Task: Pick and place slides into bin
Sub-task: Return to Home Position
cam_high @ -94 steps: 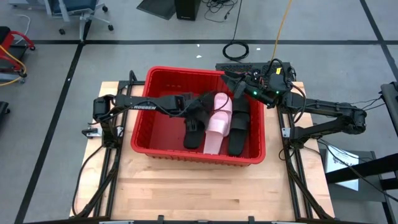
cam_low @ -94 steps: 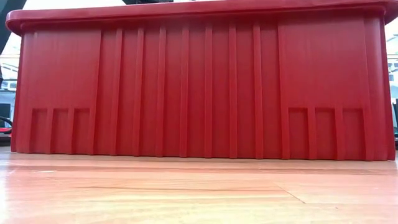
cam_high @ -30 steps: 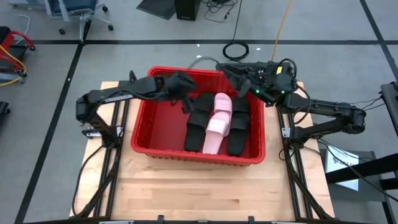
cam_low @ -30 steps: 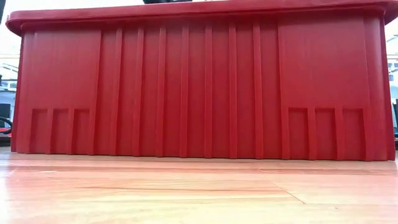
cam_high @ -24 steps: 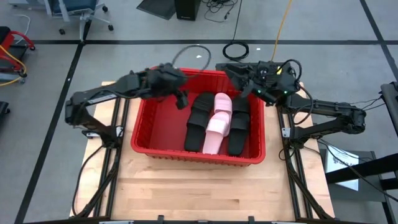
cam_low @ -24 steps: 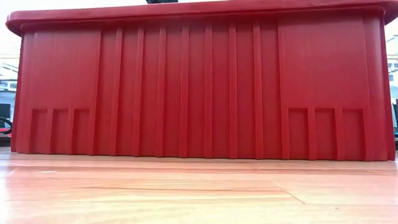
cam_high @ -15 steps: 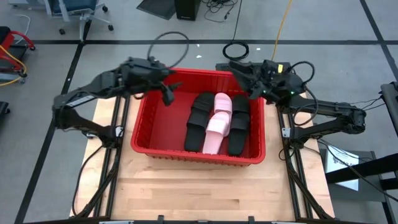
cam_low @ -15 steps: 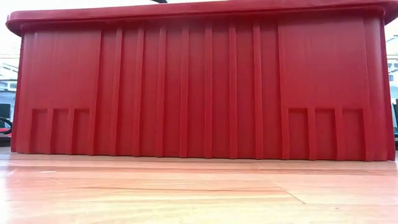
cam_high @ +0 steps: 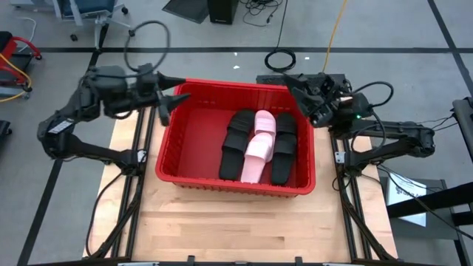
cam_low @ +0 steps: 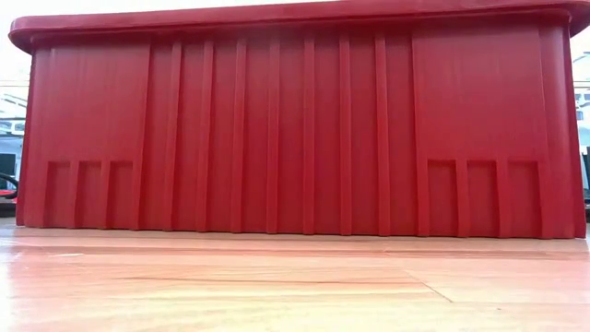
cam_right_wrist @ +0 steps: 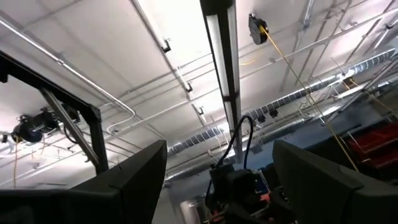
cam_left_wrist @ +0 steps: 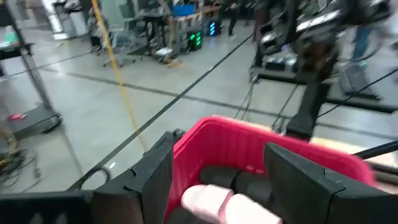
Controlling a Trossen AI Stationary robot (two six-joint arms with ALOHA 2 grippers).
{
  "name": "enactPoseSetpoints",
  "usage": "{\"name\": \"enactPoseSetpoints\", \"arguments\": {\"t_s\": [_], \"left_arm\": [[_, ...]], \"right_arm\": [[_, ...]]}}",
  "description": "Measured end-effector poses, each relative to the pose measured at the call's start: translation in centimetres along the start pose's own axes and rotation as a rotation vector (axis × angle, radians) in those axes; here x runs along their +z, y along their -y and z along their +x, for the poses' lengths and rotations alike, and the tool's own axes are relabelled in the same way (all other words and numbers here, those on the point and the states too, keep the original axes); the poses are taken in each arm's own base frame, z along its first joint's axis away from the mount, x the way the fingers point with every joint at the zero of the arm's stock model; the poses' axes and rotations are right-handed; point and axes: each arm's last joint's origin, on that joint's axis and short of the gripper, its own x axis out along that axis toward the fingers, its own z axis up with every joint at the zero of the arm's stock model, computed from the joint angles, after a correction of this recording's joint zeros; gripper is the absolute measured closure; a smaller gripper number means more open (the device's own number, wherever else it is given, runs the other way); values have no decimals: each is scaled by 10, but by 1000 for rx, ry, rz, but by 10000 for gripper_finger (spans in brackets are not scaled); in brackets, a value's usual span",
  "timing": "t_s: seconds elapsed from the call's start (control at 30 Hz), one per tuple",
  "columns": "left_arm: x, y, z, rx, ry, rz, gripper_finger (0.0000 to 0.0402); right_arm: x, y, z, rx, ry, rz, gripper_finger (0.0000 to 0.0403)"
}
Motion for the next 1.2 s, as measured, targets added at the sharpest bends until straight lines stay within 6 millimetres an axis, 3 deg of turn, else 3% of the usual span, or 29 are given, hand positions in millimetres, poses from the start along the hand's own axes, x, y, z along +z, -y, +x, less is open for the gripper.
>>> {"name": "enactPoseSetpoints", "arguments": {"t_s": [0.23, 0.5, 0.67, 0.83, 1.2], "left_arm": [[6, -1, -35, -77, 86, -50, 160], [11, -7, -82, -192, 201, -166, 160], [15, -8, -102, -265, 279, -206, 160], [15, -6, -107, -299, 286, -211, 160], [11, -8, -107, -245, 252, -275, 160]], "right_arm": [[12, -14, -4, 40, 32, -2, 122], [55, -52, -25, 144, 148, -58, 122], [62, -72, -33, 187, 175, -90, 122], [53, -84, -34, 221, 127, -124, 122], [49, -88, -35, 228, 75, -158, 122]]}}
